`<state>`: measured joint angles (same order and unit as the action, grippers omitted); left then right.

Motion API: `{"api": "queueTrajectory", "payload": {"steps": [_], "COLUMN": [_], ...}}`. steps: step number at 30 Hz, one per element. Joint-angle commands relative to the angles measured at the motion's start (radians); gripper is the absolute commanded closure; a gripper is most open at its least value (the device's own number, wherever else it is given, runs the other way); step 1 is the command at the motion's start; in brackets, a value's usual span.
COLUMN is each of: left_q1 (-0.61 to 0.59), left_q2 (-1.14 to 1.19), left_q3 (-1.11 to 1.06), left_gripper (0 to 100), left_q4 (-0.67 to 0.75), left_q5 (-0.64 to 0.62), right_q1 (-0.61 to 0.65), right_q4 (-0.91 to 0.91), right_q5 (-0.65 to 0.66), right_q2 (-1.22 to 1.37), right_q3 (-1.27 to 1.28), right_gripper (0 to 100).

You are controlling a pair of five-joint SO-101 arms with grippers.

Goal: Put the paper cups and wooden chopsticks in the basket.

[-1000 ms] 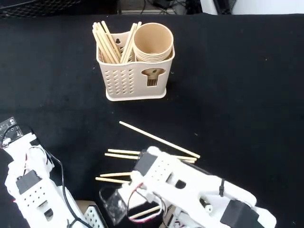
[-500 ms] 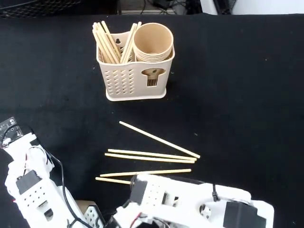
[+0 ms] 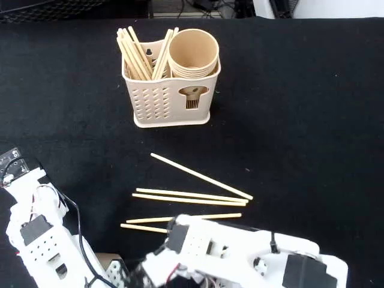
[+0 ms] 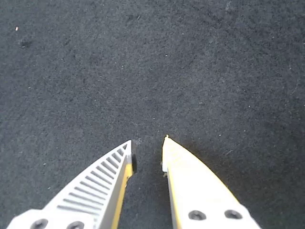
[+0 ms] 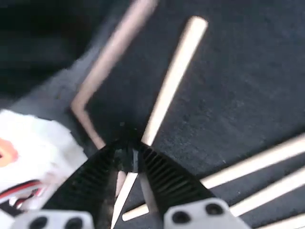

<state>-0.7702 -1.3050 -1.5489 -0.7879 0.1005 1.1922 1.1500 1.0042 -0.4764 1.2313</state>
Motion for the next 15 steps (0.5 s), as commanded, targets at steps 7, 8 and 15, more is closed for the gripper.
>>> {"api": "queueTrajectory", "payload": {"steps": [7,8,15], "left_q1": [-0.008,-0.008,-0.008], "left_q2": [-0.011,-0.011,-0.011], "left_q3": [0.042,0.042,0.042], "left_gripper": [88,88,88], "left_q4": [0.015,0.015,0.015], "left_q5": [-0.008,-0.008,-0.008], "right_q1": [-0.364,-0.388,-0.499], "right_q4": [-0.112,-0.112,-0.121], "right_q5": [-0.008,-0.008,-0.006], "right_q2": [-0.005,-0.005,0.001], "right_q3": [-0.09,-0.108,-0.208], "right_gripper": [98.5,98.5,98.3]}}
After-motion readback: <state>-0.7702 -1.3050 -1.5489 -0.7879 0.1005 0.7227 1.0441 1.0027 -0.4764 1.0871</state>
